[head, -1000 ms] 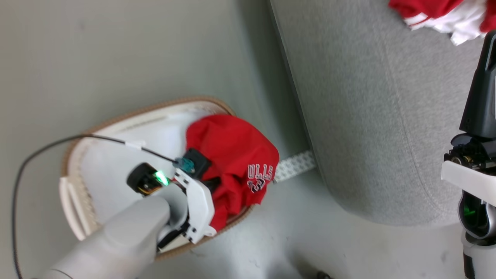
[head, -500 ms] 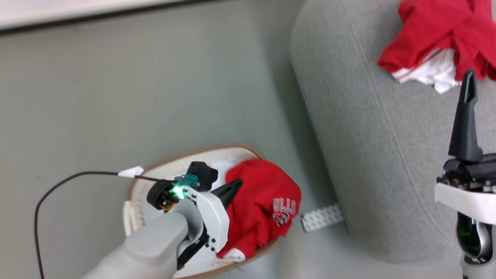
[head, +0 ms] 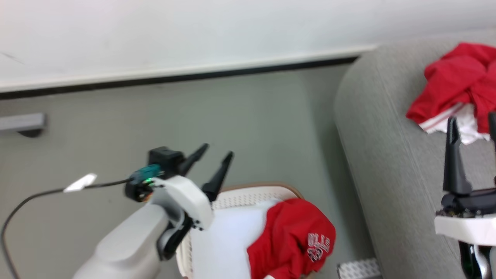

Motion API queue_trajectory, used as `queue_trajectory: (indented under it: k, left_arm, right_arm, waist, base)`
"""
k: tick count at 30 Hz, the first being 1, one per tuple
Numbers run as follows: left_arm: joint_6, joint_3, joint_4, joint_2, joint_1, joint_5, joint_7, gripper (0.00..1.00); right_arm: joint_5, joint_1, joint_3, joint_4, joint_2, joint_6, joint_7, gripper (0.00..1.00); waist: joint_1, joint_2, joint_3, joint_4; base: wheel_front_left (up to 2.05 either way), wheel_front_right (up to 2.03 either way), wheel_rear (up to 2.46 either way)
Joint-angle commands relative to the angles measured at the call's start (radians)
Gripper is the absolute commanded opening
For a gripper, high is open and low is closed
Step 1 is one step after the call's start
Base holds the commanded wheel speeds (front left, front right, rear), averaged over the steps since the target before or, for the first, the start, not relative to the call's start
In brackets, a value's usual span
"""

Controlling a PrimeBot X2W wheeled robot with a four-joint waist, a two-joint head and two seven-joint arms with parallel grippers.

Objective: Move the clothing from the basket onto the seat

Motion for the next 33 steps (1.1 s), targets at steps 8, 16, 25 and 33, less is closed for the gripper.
queue_trajectory:
  k: [8,16,25,33]
  left_arm:
    - [0.095,0.286,-0.254,0.089,0.223,0.152,0.000,1.00]
    - [0.148,0.584,-0.450,0.067,0.476,0.284,0.000,1.00]
    - [0.096,0.781,-0.503,-0.056,0.670,0.408,0.000,1.00]
    - [0.032,0.851,-0.489,-0.137,0.684,0.484,0.000,1.00]
  right_arm:
    - [0.025,0.074,0.016,0.052,-0.029,-0.002,0.001,1.00]
    - [0.036,0.127,0.054,0.097,-0.029,-0.002,0.001,1.00]
    - [0.046,0.171,0.078,0.133,-0.013,-0.002,0.001,1.00]
    - [0.046,0.168,0.085,0.152,-0.013,-0.002,0.001,1.00]
  waist:
    - [0.0003,0.0000,-0.109,0.091]
    - [0.0003,0.0000,-0.156,0.118]
    - [0.0003,0.0000,-0.194,0.129]
    - [0.0003,0.0000,-0.191,0.128]
  base:
    - [0.00,0.00,0.00]
    - [0.00,0.00,0.00]
    - [0.00,0.00,0.00]
    - [0.00,0.00,0.00]
